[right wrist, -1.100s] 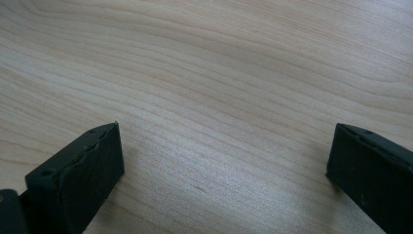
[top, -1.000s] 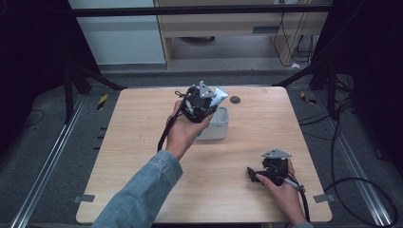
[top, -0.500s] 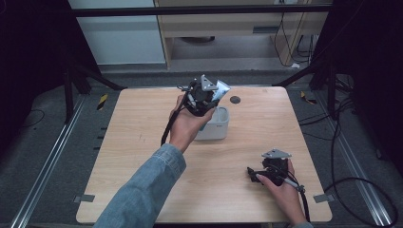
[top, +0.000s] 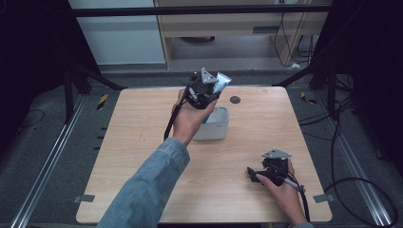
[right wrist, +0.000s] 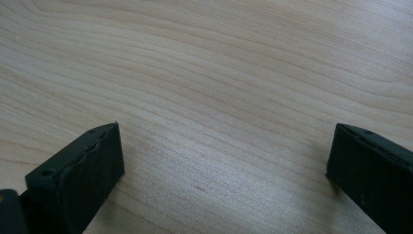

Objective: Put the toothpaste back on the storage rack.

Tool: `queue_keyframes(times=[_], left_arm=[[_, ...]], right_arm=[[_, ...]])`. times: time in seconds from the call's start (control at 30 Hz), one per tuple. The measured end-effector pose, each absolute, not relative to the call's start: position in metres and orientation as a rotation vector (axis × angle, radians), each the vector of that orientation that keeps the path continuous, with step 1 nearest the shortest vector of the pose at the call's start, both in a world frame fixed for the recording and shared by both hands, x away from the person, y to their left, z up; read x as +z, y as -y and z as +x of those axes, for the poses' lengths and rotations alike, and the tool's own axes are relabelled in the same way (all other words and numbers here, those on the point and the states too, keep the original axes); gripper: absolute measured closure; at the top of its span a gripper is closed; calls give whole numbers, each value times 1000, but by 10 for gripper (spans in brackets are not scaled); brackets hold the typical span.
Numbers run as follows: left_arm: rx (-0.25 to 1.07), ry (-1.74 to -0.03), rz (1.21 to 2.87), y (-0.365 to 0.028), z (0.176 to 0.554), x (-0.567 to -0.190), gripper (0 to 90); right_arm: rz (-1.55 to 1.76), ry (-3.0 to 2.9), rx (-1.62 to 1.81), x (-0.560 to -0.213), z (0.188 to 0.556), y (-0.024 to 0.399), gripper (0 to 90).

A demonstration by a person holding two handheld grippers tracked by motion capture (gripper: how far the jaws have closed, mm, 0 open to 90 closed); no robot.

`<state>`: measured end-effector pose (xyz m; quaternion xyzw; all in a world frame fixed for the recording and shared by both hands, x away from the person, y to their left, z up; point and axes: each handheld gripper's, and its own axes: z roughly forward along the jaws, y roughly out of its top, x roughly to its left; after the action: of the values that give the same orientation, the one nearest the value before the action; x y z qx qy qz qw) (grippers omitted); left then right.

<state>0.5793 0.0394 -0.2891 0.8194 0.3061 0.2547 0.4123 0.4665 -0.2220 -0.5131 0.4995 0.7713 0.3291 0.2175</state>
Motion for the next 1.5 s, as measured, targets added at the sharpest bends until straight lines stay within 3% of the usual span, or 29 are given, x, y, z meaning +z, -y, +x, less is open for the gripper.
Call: queue_keyframes(times=[0.67,1.5], left_arm=[[622,-801,2016,-40,589,-282,780],[625,-751,1824,-54,606,-289,779]], right_arm=[[1381,-2137,912,-513,466,222,4],[1383,-2138,909,-513,466,222,4]])
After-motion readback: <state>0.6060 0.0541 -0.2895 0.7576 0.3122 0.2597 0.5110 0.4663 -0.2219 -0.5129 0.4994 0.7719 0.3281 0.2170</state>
